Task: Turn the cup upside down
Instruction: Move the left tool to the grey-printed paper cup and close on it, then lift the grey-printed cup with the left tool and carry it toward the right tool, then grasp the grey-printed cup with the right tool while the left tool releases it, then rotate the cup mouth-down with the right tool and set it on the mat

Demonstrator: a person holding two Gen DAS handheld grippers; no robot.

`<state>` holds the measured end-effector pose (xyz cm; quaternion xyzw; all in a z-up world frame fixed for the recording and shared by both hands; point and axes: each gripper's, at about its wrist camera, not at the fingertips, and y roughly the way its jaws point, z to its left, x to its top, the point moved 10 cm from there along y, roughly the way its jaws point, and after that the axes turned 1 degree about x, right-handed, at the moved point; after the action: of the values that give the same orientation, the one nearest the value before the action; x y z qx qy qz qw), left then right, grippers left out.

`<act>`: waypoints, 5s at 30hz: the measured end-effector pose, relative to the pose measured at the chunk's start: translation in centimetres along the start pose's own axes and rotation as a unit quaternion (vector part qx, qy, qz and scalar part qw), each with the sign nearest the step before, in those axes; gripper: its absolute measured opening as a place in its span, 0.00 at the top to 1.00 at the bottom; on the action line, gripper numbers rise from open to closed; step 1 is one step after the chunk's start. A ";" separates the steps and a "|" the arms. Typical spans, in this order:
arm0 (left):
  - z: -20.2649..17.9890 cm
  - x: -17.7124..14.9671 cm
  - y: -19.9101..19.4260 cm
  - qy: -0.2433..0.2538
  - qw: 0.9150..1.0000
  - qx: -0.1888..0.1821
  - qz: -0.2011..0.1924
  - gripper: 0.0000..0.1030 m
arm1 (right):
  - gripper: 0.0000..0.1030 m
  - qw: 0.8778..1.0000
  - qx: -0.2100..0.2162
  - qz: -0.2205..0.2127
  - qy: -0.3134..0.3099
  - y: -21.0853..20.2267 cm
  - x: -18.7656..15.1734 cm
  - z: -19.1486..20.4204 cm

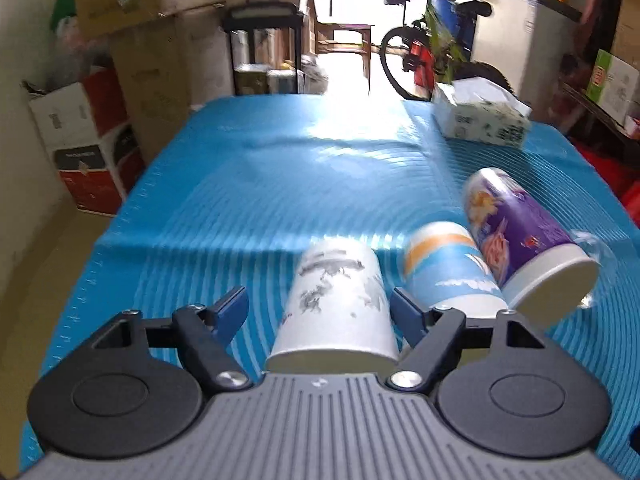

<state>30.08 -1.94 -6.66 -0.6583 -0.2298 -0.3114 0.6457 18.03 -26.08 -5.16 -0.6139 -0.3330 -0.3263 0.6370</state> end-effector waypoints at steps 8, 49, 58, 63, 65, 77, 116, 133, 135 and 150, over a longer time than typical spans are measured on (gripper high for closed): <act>0.1 -0.1 -1.1 -0.001 1.000 0.005 0.001 0.44 | 0.00 1.000 -0.004 -0.003 -0.007 -0.4 0.0 0.4; -7.4 -7.5 -7.7 -0.014 0.998 -0.054 -0.023 0.19 | 0.00 0.999 -0.030 0.027 -0.015 -2.3 -3.2 -0.3; -7.8 -6.6 -10.2 0.013 0.997 -0.058 -0.059 0.11 | 0.00 0.999 -0.022 0.030 -0.014 -2.3 -2.8 -0.1; -6.1 -5.9 -12.4 0.014 0.996 -0.047 -0.077 0.09 | 0.00 1.000 -0.008 0.026 -0.015 -2.7 -1.7 0.3; -4.7 -5.8 -13.3 0.007 0.996 -0.038 -0.085 0.07 | 0.00 0.999 0.000 0.026 -0.021 -2.9 -0.9 0.8; 3.3 -8.0 -11.7 0.000 0.998 0.024 -0.055 0.05 | 0.00 0.984 0.119 0.124 -0.036 0.4 4.0 7.9; 2.8 -8.4 -12.6 -0.068 0.994 0.000 -0.080 0.05 | 0.43 0.992 -0.015 -0.099 -0.075 0.4 3.8 6.1; 1.3 -10.3 -12.2 -0.055 0.995 0.000 -0.081 0.05 | 0.42 0.996 0.022 -0.063 -0.060 -1.6 -2.4 6.0; 1.1 -10.4 -12.1 -0.047 0.996 0.001 -0.082 0.05 | 0.36 0.996 0.023 -0.059 -0.058 -1.5 -2.6 6.0; -0.6 -11.4 -13.4 -0.021 0.996 -0.011 -0.086 0.05 | 0.00 0.997 0.043 -0.056 -0.031 -5.6 -3.0 4.8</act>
<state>12.57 -0.58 -5.29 -0.6497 -0.2951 -0.3543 0.6044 11.62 -21.45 -4.41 -0.5762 -0.3999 -0.3275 0.6331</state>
